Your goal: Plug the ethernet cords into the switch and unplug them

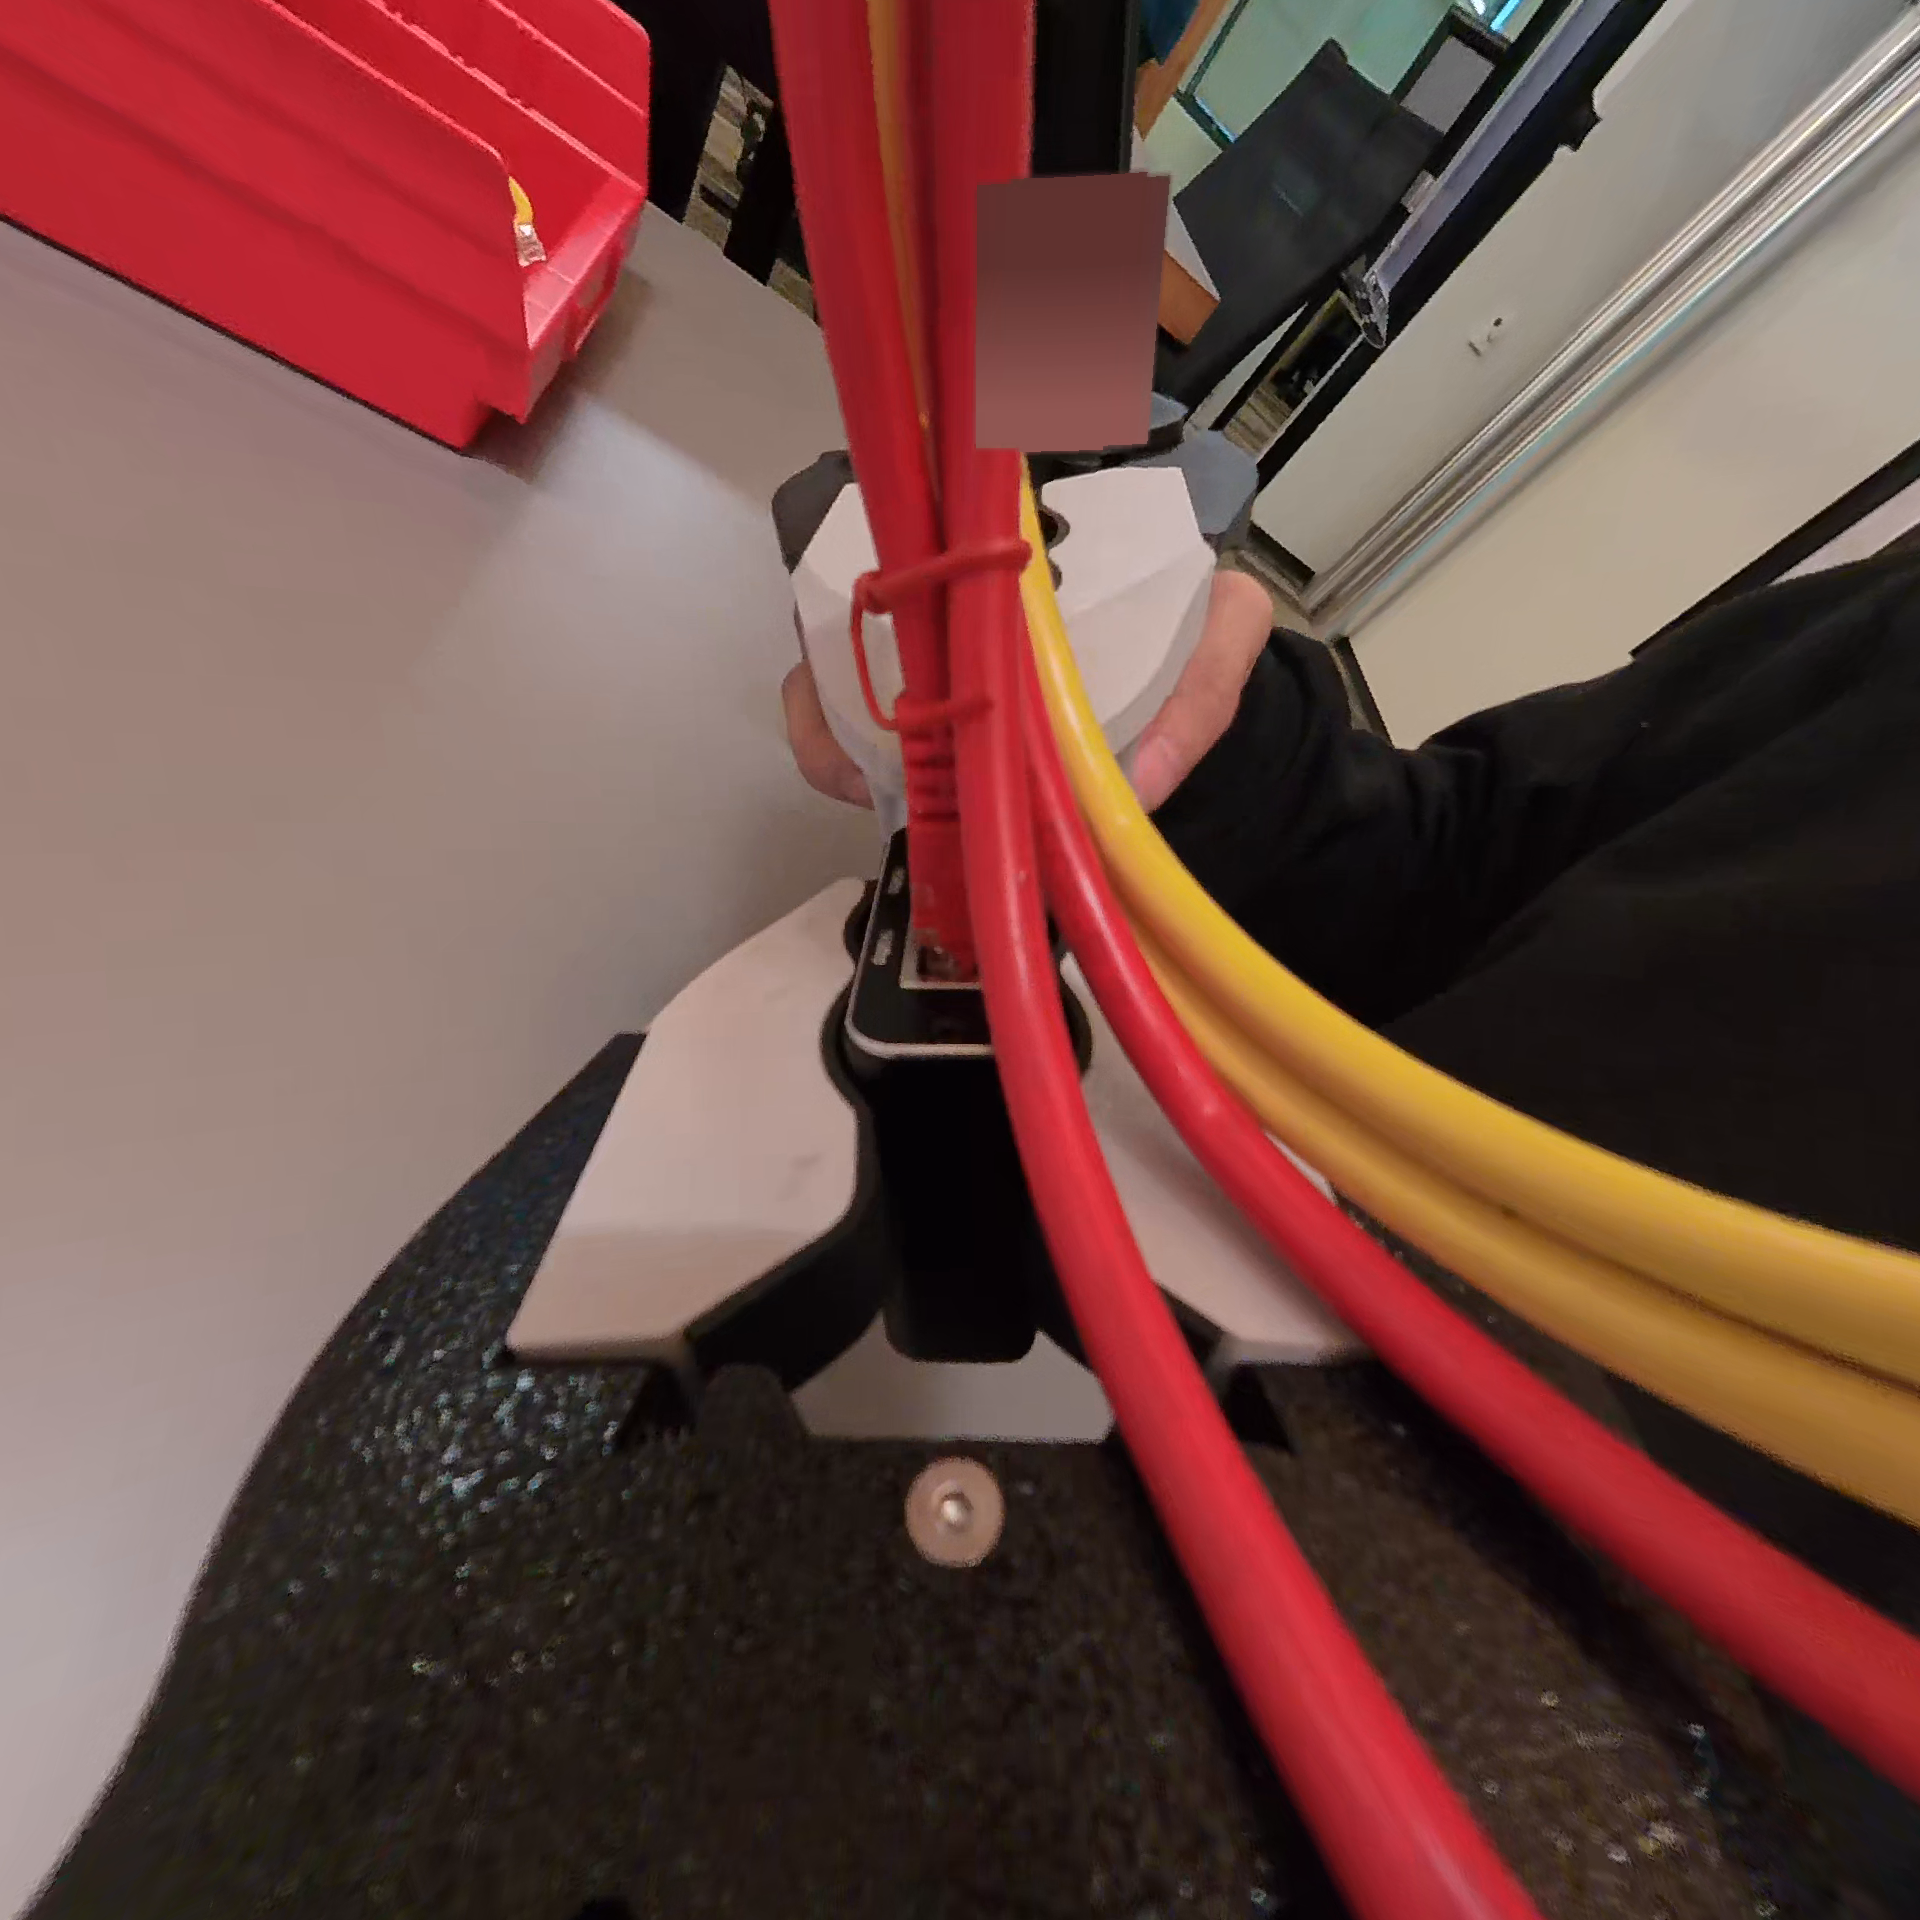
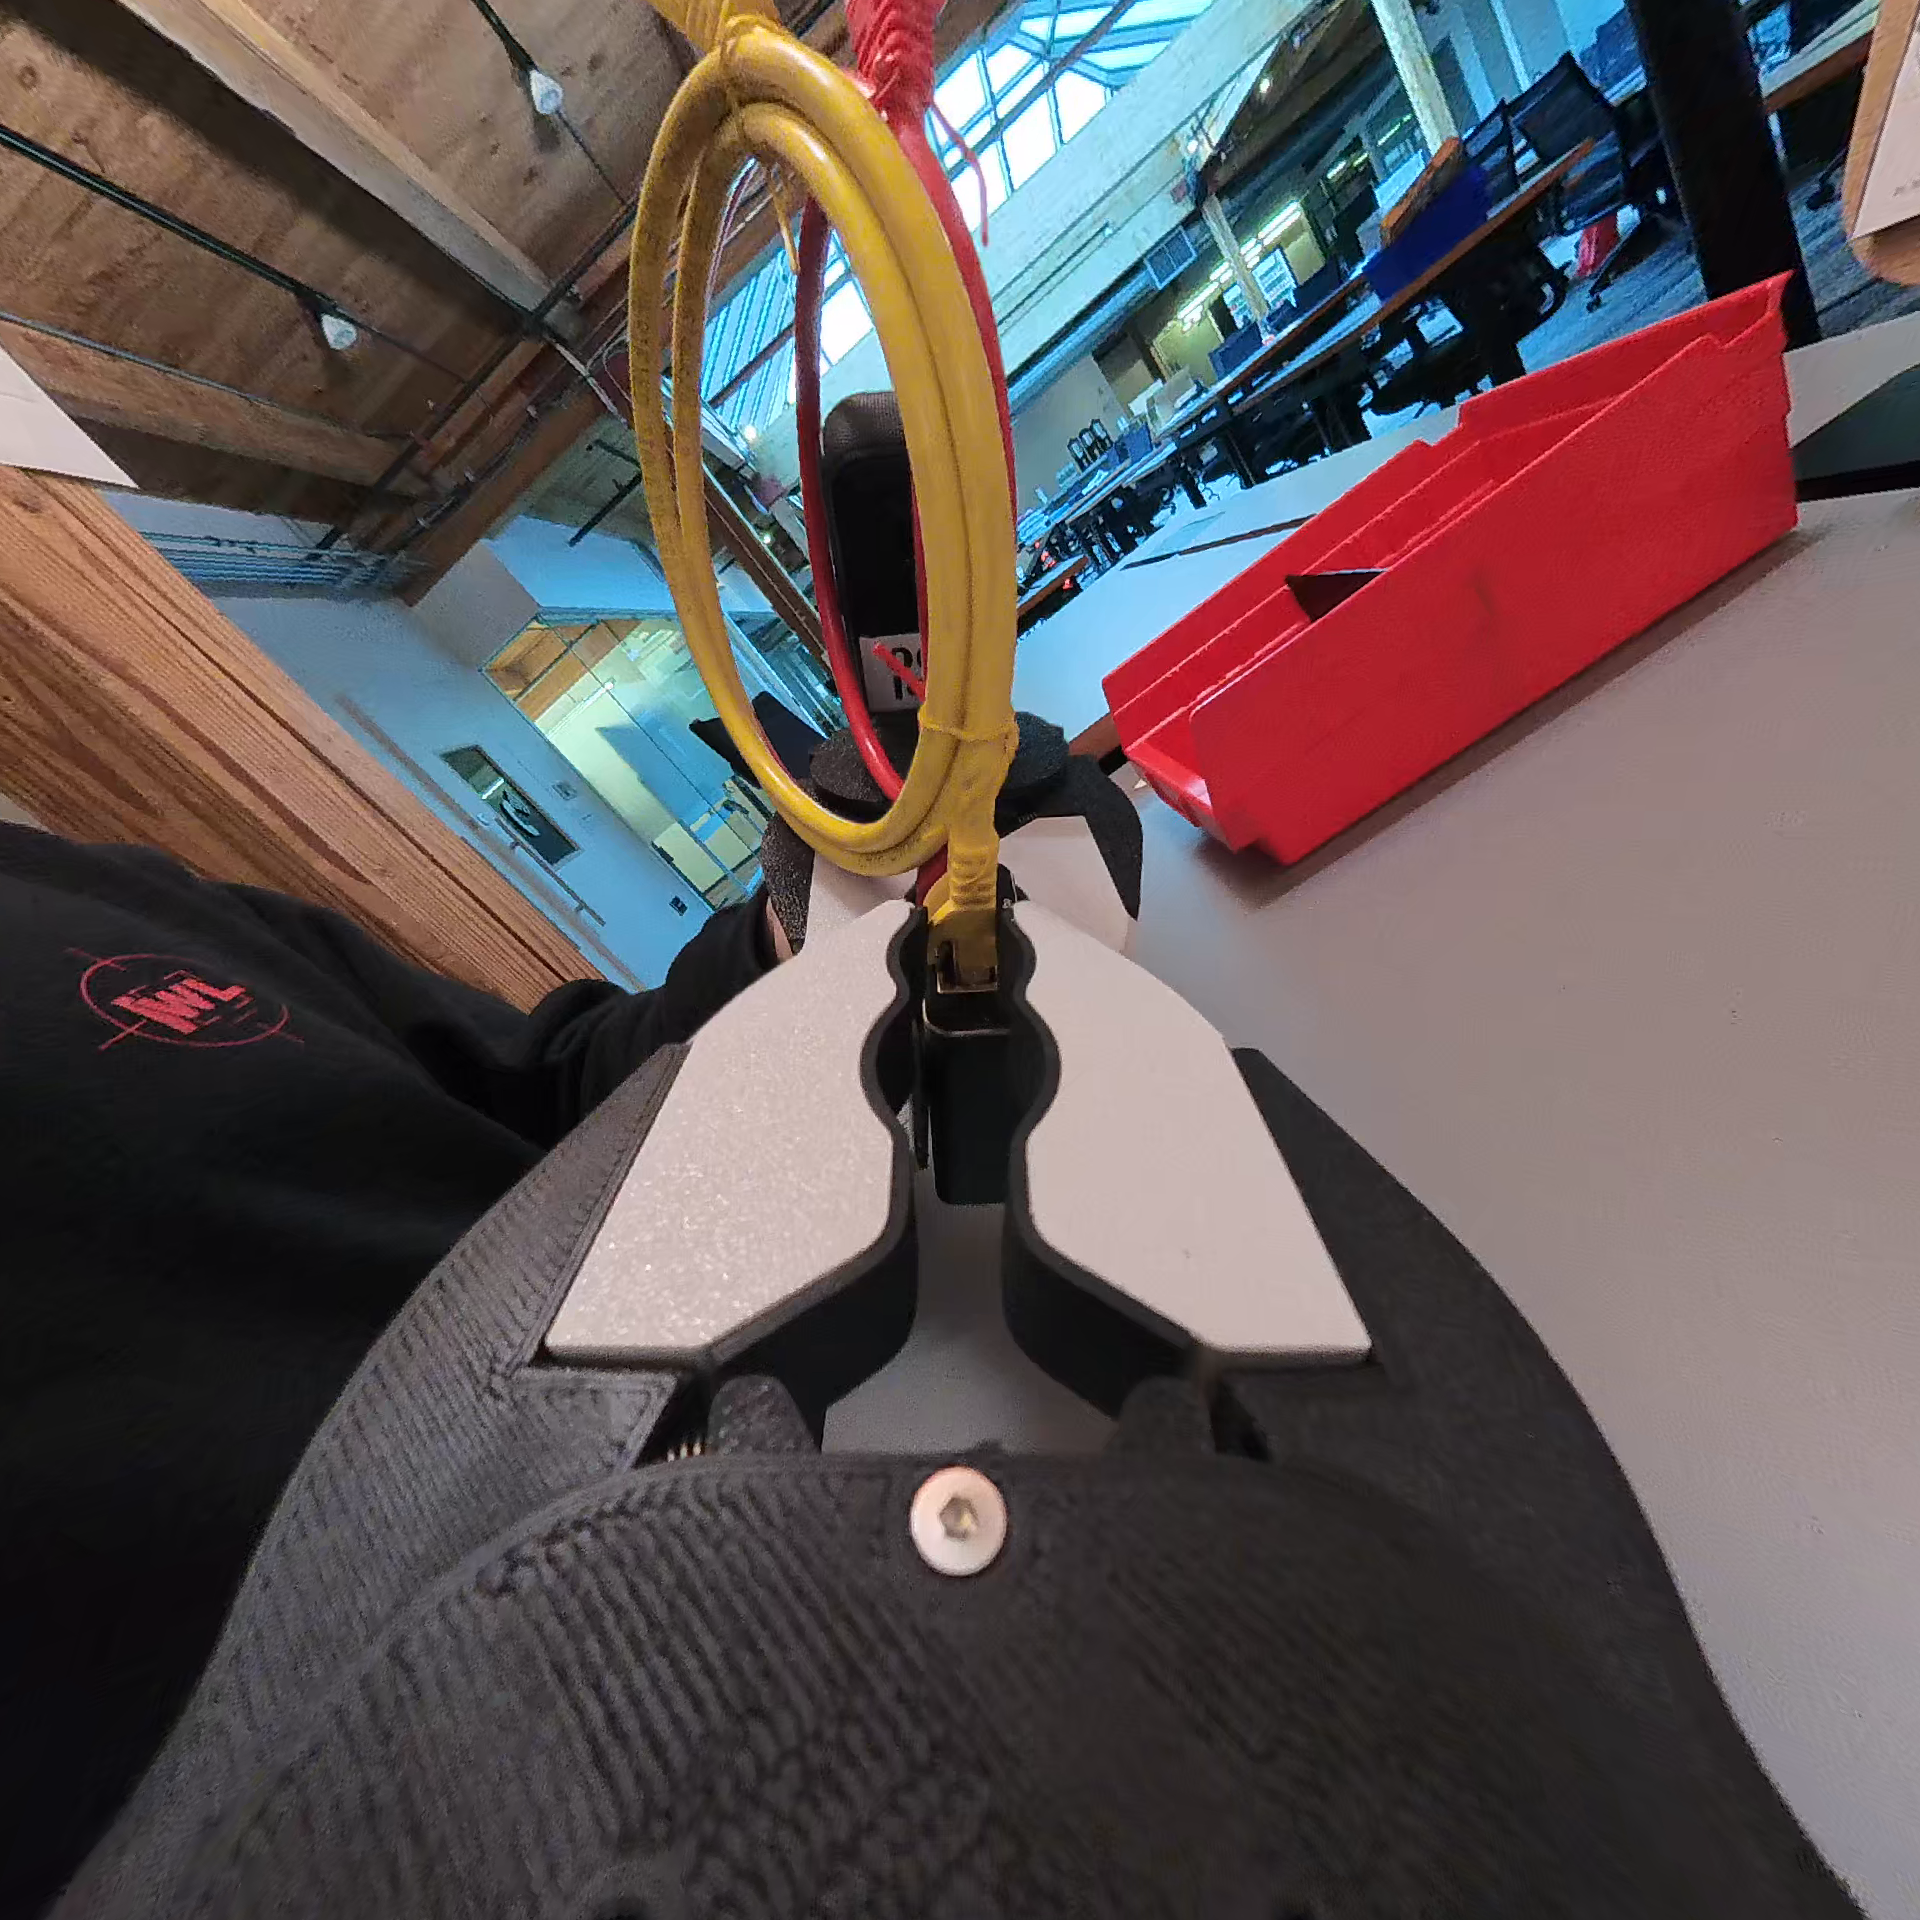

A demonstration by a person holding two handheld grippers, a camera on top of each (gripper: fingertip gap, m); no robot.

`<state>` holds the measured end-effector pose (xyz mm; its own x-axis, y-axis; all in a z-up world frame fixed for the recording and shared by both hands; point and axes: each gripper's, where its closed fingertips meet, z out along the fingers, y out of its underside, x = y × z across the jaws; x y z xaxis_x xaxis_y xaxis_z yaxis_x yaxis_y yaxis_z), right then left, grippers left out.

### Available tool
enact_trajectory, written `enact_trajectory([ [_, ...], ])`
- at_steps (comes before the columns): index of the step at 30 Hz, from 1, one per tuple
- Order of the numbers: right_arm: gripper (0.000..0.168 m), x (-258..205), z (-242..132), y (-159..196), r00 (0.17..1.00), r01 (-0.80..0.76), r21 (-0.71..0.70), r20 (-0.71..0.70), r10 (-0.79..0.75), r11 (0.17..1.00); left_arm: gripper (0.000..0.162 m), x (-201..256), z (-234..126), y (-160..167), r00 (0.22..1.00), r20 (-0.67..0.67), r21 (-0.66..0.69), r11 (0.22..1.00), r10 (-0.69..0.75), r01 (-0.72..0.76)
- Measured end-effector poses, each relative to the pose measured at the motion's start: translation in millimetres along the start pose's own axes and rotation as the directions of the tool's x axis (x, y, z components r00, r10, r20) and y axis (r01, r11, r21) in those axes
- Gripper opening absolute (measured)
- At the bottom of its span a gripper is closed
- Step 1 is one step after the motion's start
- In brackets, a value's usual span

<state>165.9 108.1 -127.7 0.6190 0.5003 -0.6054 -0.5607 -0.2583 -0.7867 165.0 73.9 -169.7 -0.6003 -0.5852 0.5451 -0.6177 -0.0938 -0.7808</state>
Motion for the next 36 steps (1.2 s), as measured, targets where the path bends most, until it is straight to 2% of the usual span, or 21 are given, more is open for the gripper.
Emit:
enact_trajectory([
  [9,0.014,-5,-15,5,1.000,0.013,0.010,-0.012,-0.013,1.000,0.030,5,17,-1,0.998,-0.023,-0.058,0.997,0.053,-0.054],
  [27,0.014,-12,-55,6,0.995,0.041,0.048,-0.095,-0.037,0.998,0.030,21,54,-4,0.988,-0.150,-0.160,0.986,0.026,-0.050],
  [36,0.015,-22,-48,7,0.993,0.091,0.021,-0.080,-0.089,0.996,0.030,34,55,-5,0.981,-0.195,-0.154,0.987,0.010,-0.041],
])
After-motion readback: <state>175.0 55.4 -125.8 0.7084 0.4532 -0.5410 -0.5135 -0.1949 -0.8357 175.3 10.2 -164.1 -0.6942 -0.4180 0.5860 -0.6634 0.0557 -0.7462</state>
